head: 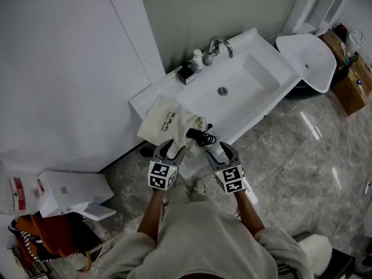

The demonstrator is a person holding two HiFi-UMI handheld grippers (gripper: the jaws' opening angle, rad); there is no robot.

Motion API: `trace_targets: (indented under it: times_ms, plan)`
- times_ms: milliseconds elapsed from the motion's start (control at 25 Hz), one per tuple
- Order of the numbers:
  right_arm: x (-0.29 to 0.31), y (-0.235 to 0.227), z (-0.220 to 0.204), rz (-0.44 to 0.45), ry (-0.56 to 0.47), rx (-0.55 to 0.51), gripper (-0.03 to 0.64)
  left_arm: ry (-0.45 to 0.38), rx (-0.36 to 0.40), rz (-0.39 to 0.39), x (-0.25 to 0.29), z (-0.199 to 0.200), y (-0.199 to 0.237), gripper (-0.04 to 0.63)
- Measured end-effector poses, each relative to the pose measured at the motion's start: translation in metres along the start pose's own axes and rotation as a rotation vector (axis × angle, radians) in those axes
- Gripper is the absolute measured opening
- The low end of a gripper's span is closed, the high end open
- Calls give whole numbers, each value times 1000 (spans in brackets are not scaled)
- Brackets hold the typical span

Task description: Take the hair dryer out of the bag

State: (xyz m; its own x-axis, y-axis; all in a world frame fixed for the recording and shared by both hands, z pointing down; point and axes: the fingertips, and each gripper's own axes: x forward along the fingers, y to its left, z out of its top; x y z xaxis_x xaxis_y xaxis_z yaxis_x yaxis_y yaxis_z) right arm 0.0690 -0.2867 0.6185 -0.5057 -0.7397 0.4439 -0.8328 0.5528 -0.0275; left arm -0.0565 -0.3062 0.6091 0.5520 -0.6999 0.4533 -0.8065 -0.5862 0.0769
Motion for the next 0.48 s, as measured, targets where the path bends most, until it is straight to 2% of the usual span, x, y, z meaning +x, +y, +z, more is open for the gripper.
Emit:
trace_targets:
  times_ms: [480]
  plan:
    - [21,-10,-19,-45,67,49,244,89,46,-74,49,-14,8,198]
